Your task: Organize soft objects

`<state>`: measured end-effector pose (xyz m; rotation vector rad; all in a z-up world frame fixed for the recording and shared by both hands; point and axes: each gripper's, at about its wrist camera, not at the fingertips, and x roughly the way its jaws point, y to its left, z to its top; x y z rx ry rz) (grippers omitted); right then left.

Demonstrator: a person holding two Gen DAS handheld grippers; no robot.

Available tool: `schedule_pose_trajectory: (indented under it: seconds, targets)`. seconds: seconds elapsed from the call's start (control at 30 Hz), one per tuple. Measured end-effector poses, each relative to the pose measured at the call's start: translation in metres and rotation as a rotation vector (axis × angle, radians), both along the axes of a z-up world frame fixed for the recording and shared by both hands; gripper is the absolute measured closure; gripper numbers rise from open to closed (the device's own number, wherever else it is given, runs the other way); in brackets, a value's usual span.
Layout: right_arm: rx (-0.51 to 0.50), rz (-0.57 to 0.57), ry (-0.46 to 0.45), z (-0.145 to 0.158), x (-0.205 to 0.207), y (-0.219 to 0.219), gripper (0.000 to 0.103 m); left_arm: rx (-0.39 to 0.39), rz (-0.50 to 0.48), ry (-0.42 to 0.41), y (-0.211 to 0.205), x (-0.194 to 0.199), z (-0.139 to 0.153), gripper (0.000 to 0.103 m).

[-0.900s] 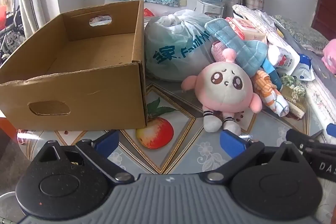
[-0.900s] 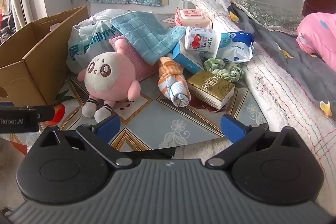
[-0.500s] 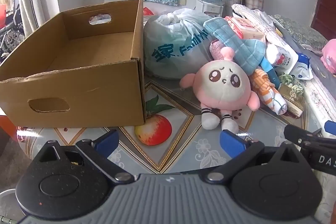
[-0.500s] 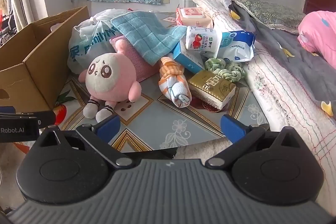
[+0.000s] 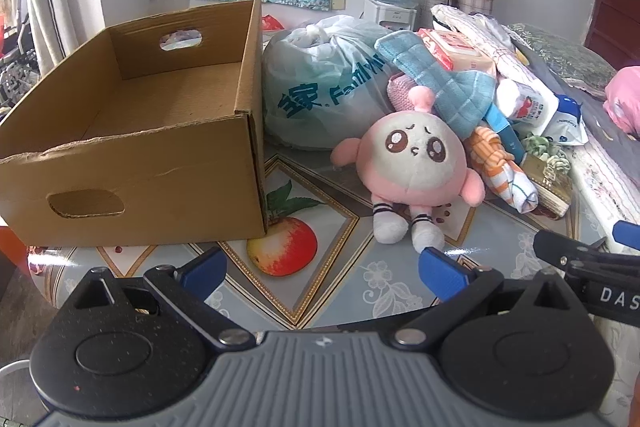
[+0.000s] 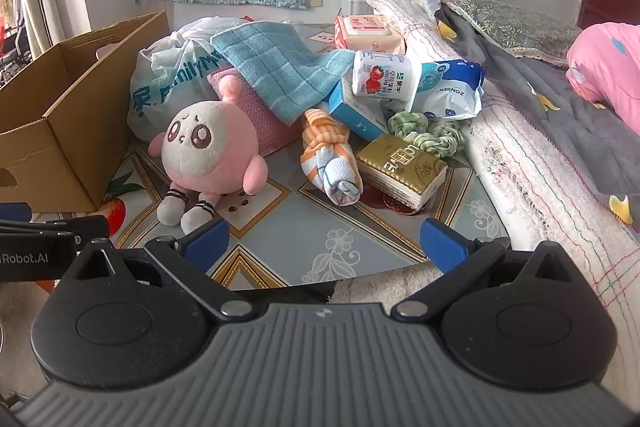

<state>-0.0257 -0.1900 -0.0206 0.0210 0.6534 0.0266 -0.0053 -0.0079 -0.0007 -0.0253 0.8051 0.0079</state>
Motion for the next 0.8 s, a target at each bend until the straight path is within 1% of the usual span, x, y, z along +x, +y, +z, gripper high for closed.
schedule_pose_trajectory:
  seconds: [0.8]
  targets:
    - [0.001,-0.009,0.004,0.0017,0.0009,-0.0050,0.001,-0.002,-0.023,0.003,-0.0025,0.0040,-0.0028,0.000]
